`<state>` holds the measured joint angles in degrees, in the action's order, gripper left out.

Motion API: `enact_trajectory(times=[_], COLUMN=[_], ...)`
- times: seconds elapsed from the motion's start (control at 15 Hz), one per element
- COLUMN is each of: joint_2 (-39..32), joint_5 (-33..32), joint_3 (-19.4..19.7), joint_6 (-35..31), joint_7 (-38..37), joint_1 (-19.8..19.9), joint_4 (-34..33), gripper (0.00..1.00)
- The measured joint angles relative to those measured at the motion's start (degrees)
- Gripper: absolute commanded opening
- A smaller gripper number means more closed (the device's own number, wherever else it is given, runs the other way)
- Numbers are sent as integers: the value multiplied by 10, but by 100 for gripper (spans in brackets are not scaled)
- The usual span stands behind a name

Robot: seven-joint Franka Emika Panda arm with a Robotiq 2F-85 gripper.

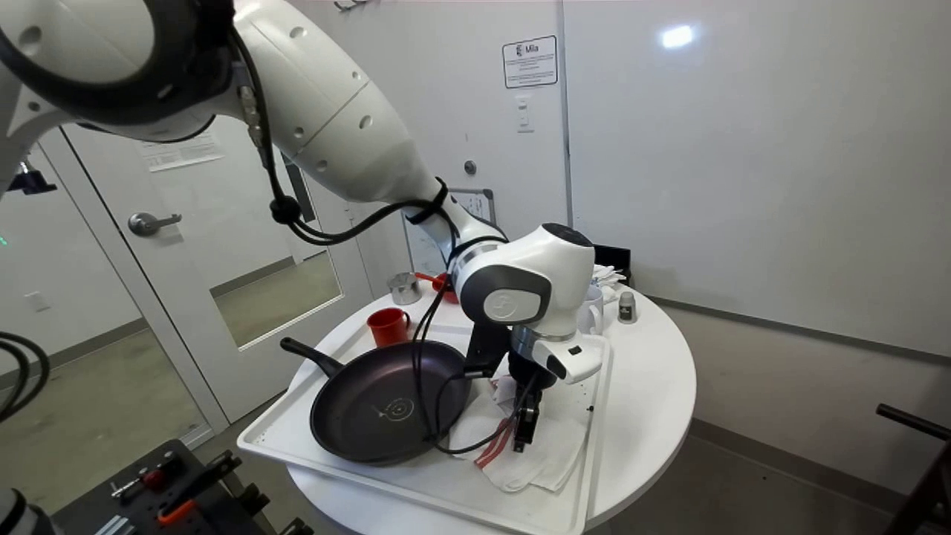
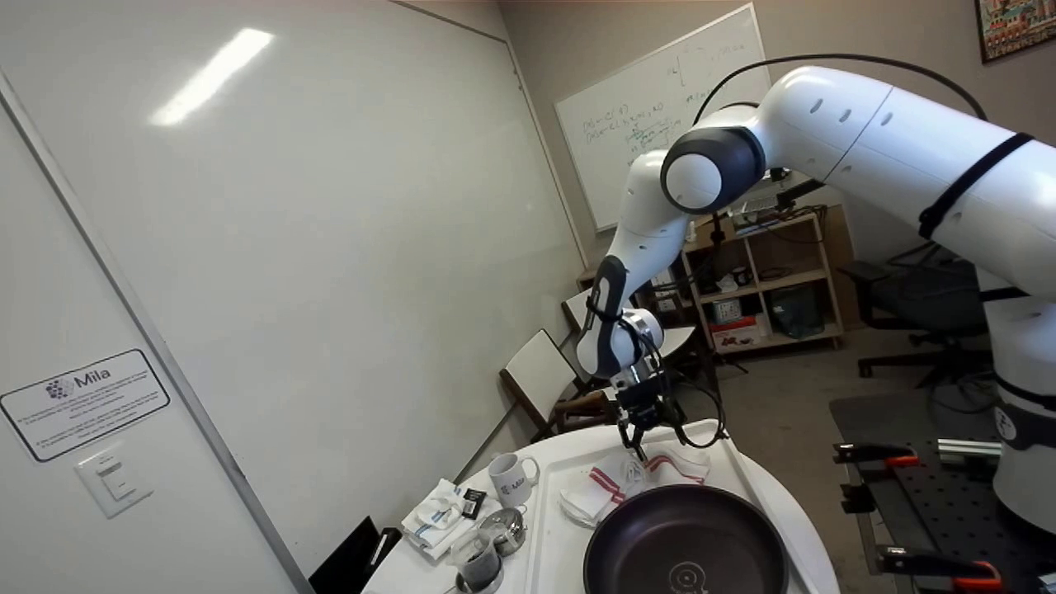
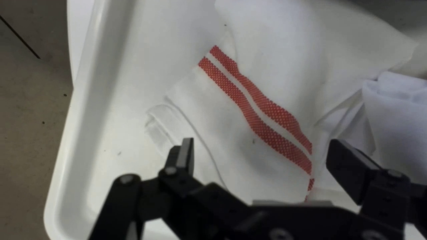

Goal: Pick the cloth on the tray and wipe the pan

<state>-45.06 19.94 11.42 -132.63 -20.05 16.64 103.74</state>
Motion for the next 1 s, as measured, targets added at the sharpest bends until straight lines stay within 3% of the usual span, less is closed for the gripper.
enact_trajectory(times=[0.2, 0.27, 0.4, 0.8, 0.93, 1.0], joint_2=[-21, -26, -35, -46, -46, -46], joint_5=[0, 0, 0, 0, 0, 0], joint_3=[0, 0, 0, -1, -1, -1], joint_6=[0, 0, -1, -4, -4, -4], joint_7=[-12, -16, -21, -37, -40, -42], joint_1=[1, 1, 1, 0, 0, -1], joint_4=[-13, -17, -23, -35, -38, -39], gripper=[100, 75, 67, 19, 7, 7])
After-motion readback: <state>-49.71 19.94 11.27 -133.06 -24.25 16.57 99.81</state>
